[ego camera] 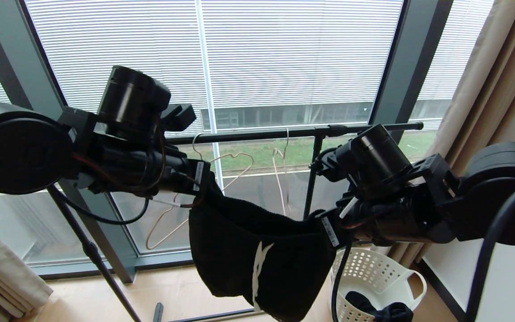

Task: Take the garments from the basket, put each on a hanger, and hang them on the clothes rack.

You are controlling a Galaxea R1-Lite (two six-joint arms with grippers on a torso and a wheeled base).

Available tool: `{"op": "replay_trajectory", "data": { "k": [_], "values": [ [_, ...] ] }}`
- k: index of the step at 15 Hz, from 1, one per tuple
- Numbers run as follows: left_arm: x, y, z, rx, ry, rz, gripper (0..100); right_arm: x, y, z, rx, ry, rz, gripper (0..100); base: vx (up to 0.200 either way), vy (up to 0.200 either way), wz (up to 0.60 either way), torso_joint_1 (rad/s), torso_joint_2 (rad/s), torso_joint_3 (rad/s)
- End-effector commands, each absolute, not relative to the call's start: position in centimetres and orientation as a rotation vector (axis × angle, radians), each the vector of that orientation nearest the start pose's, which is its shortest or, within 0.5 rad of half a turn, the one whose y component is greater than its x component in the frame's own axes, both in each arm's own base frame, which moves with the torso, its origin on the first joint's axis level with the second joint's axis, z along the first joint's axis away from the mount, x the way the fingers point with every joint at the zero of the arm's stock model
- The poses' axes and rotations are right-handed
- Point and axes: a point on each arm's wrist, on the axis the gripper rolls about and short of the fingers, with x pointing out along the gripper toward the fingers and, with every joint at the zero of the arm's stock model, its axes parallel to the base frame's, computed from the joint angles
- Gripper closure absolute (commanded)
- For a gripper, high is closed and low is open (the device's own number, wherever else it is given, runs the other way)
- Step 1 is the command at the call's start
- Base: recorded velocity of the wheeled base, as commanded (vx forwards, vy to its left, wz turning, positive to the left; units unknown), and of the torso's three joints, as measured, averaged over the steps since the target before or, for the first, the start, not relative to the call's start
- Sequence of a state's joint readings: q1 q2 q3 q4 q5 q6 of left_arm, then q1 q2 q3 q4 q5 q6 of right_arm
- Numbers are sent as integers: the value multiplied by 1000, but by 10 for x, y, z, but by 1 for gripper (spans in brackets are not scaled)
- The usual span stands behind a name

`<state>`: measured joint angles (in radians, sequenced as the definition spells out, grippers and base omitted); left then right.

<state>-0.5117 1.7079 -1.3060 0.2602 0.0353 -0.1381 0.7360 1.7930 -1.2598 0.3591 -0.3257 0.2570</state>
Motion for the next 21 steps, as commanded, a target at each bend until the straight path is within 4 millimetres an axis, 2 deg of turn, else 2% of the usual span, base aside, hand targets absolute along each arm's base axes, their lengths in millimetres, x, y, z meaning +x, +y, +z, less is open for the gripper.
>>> {"op": "replay_trajectory", "data": {
  "k": [1,4,7,9,12,13,14,16,18,21],
  "values": [
    [243,-138,234,84,677,-411,100,260,205,184,-197,822,230,100,0,0,0,0,0,0],
    [212,-139,215,141,739,-433,100,276,222,182,-91,806,191,100,0,0,0,0,0,0],
    [174,-140,186,213,830,-510,100,288,236,182,26,756,176,100,0,0,0,0,0,0],
    [159,-150,178,232,862,-564,100,299,247,191,61,701,198,100,0,0,0,0,0,0],
    [139,-178,172,212,907,-655,100,313,267,207,101,644,239,100,0,0,0,0,0,0],
    [136,-187,169,214,919,-673,100,316,271,207,99,646,240,100,0,0,0,0,0,0],
    [134,-204,167,202,939,-692,100,321,275,208,105,643,242,100,0,0,0,0,0,0],
    [139,-223,169,158,951,-688,100,319,286,208,123,636,263,100,0,0,0,0,0,0],
    [149,-238,174,109,942,-675,100,314,291,211,135,643,301,100,0,0,0,0,0,0],
    [155,-243,179,68,936,-656,100,310,289,217,148,645,326,100,0,0,0,0,0,0]
  ]
}}
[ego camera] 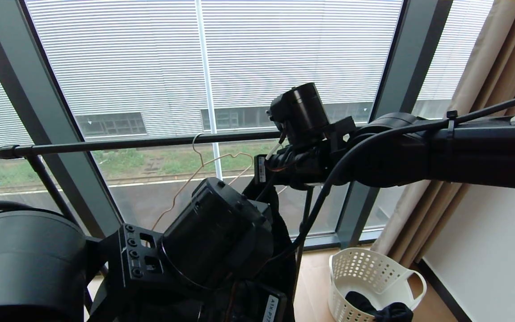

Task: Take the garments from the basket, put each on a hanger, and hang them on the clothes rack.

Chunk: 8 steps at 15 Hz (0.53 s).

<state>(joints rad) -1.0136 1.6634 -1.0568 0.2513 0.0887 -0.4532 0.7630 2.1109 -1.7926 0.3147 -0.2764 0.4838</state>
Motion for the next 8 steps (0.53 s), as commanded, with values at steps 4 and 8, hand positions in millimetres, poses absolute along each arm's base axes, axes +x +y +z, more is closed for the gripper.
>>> {"op": "replay_trajectory", "data": {
  "k": [4,8],
  "values": [
    [182,-191,181,32,883,-415,100,298,240,237,205,659,282,100,0,0,0,0,0,0],
    [206,-171,192,-4,830,-333,100,292,204,218,130,706,146,100,0,0,0,0,0,0]
  ]
}}
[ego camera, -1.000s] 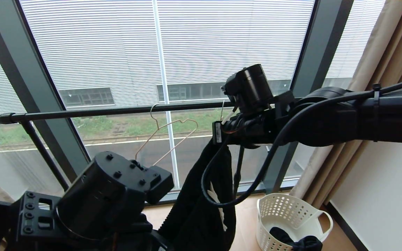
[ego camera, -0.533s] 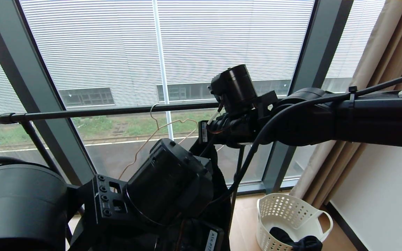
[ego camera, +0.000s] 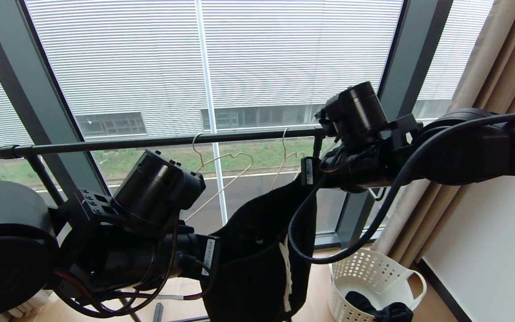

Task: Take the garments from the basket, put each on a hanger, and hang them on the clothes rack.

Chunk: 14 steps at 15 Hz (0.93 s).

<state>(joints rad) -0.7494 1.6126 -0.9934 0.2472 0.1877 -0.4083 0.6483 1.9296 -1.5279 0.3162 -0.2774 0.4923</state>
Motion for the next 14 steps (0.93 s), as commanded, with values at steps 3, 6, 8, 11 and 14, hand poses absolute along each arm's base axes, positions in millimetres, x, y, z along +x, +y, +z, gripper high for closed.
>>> {"op": "replay_trajectory", "data": {
  "k": [3,6,8,11,14],
  "values": [
    [231,-171,203,16,741,-315,100,283,197,210,54,717,109,100,0,0,0,0,0,0],
    [251,-176,202,35,700,-312,100,275,191,205,-57,758,99,100,0,0,0,0,0,0],
    [268,-184,192,36,666,-313,100,270,188,198,-93,802,81,100,0,0,0,0,0,0],
    [275,-190,197,48,632,-330,100,263,185,187,-167,829,105,100,0,0,0,0,0,0],
    [273,-199,217,29,571,-362,100,253,185,170,-272,821,165,0,0,0,0,0,0,0]
  ]
}}
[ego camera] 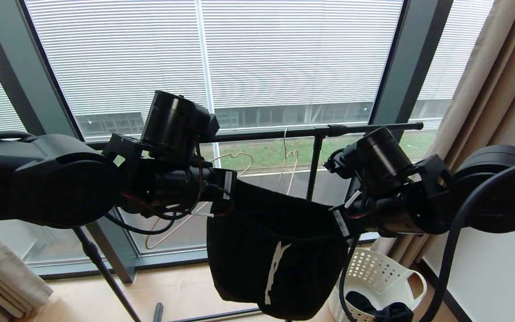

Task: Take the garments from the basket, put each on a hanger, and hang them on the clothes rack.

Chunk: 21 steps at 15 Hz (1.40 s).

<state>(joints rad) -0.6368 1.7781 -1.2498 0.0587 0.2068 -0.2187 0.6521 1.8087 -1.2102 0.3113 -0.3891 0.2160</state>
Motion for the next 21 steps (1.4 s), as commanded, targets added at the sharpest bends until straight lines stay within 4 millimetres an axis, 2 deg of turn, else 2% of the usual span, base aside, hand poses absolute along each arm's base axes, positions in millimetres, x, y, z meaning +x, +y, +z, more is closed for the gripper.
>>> {"op": "replay_trajectory", "data": {
  "k": [1,5,9,11,13,17,21],
  "values": [
    [273,-200,219,27,566,-367,100,252,183,168,-281,812,172,0,0,0,0,0,0,0],
    [267,-203,229,18,534,-388,100,233,171,163,-340,748,313,0,0,0,0,0,0,0],
    [258,-201,234,23,537,-391,100,211,164,180,-129,510,705,0,0,0,0,0,0,0],
    [256,-203,232,30,543,-401,100,212,168,180,-34,496,728,0,0,0,0,0,0,0],
    [252,-207,232,35,542,-418,100,214,180,177,27,488,742,0,0,0,0,0,0,0],
    [246,-215,233,60,536,-453,100,222,188,164,21,508,738,0,0,0,0,0,0,0],
    [232,-225,238,80,511,-479,100,233,196,140,1,561,726,0,0,0,0,0,0,0]
  ]
}}
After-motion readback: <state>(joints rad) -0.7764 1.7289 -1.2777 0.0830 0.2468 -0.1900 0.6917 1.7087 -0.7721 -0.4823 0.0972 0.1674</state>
